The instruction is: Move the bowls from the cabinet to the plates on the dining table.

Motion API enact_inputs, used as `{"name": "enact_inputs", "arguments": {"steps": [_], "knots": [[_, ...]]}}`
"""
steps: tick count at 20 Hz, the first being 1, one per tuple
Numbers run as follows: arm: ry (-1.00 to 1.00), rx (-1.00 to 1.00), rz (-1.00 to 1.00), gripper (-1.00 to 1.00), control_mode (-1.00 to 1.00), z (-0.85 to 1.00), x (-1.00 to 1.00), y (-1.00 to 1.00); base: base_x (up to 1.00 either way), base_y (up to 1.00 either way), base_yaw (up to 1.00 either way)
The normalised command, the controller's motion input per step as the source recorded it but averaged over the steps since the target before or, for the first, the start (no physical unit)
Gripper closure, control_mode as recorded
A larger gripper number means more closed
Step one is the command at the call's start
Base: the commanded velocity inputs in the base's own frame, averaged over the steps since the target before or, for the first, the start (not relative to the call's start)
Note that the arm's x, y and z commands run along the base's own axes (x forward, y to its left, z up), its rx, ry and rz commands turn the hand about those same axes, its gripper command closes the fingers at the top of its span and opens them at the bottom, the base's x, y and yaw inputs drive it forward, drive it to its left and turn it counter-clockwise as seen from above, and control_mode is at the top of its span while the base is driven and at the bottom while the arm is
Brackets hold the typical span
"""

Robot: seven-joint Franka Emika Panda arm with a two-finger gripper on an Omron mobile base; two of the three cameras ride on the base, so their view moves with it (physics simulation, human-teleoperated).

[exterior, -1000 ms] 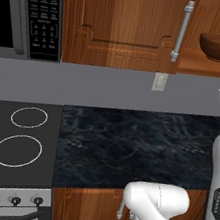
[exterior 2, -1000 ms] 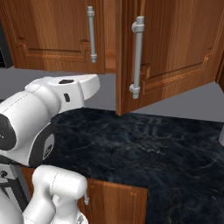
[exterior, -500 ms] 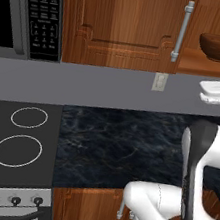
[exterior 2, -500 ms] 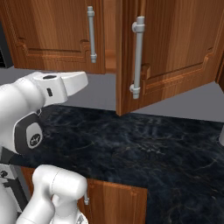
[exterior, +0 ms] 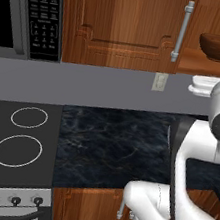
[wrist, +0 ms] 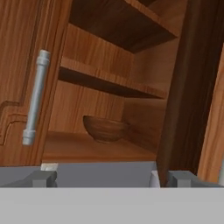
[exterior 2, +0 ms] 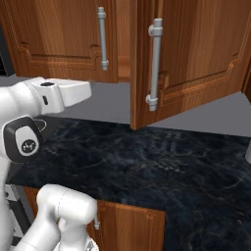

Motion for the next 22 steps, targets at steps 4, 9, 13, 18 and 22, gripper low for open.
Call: {"name": "enact_inputs", "arguments": {"steps": [4, 9, 13, 18, 22], "knots": [[0.00, 0.10, -0.03, -1.00, -1.00, 0.00, 0.34, -0.17, 0.00, 0.00, 0.00], [0.00, 0.10, -0.01, -1.00, -1.00, 0.00, 0.32, -0.18, 0.00, 0.00, 0.00], [0.00, 0.07, 0.00, -1.00, -1.00, 0.00, 0.33, -0.14, 0.00, 0.00, 0.00], [-0.02, 0.05, 0.00, -1.00, -1.00, 0.00, 0.20, -0.21, 0.00, 0.00, 0.00], [-0.03, 0.03, -0.02, -1.00, -1.00, 0.01, 0.09, -0.24, 0.00, 0.00, 0.00]]}}
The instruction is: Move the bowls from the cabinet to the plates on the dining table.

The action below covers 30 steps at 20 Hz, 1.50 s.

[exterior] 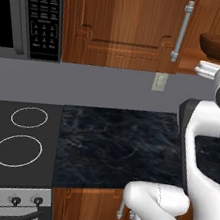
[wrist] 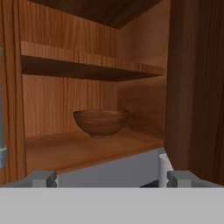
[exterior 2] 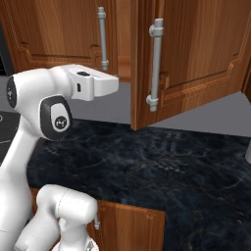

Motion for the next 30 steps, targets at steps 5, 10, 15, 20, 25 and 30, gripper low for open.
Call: {"name": "enact_inputs", "arguments": {"steps": [5, 10, 15, 20, 25, 30], "knots": [[-0.03, 0.03, -0.02, -1.00, -1.00, 0.00, 0.11, -0.18, 0.00, 0.00, 0.00], [-0.01, 0.03, -0.01, -1.00, -1.00, 0.00, 0.23, -0.15, 0.00, 0.00, 0.00], [0.00, 0.03, 0.00, -1.00, -1.00, 0.00, 0.26, -0.17, 0.00, 0.00, 0.00], [-0.02, 0.02, -0.03, -1.00, -1.00, 0.02, 0.02, -0.24, 0.00, 0.00, 0.00], [-0.04, 0.01, -0.06, -1.00, -1.00, 0.01, -0.03, -0.20, 0.00, 0.00, 0.00], [-0.04, 0.02, -0.07, -1.00, -1.00, 0.07, -0.11, -0.28, 0.00, 0.00, 0.00]]}}
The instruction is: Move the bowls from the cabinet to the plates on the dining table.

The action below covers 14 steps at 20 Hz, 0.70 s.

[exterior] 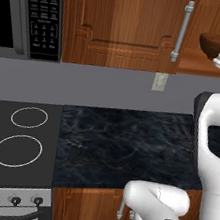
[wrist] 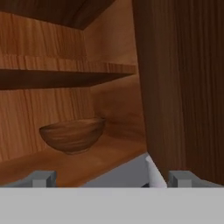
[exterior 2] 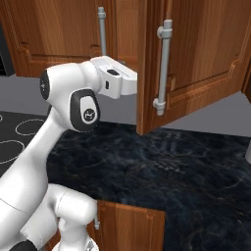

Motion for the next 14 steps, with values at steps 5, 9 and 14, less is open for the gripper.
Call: {"name": "enact_inputs", "arguments": {"steps": [5, 9, 14], "knots": [[-0.03, 0.01, -0.06, -1.00, -1.00, 0.06, -0.12, -0.42, 0.00, 0.00, 0.00], [-0.04, 0.01, 0.00, -1.00, -1.00, 0.03, -0.19, -0.52, 0.00, 0.00, 0.00], [-0.03, 0.00, 0.04, -1.00, -1.00, 0.00, -0.21, -0.53, 0.00, 0.00, 0.00]]}}
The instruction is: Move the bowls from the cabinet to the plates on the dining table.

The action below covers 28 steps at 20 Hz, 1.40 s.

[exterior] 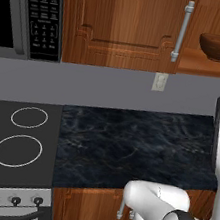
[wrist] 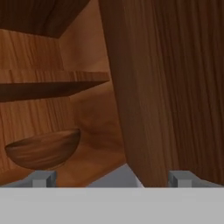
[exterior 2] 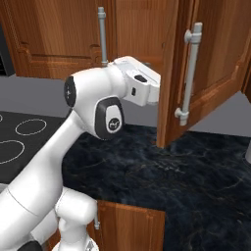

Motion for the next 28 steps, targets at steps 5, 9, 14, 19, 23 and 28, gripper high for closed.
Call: {"name": "enact_inputs", "arguments": {"steps": [5, 9, 14, 19, 23, 28], "knots": [[0.00, 0.00, 0.05, -1.00, -1.00, 0.00, -0.24, -0.54, 0.00, 0.00, 0.00], [0.00, 0.00, 0.07, -1.00, -1.00, 0.00, -0.22, -0.48, 0.00, 0.00, 0.00], [0.00, -0.02, 0.09, -1.00, -1.00, 0.00, -0.18, -0.44, 0.00, 0.00, 0.00], [0.00, -0.02, 0.11, -1.00, -1.00, 0.00, -0.12, -0.39, 0.00, 0.00, 0.00], [-0.02, -0.01, 0.11, -1.00, -1.00, -0.02, -0.06, -0.38, 0.00, 0.00, 0.00], [-0.02, 0.00, 0.11, -1.00, -1.00, -0.10, 0.06, -0.36, 0.00, 0.00, 0.00]]}}
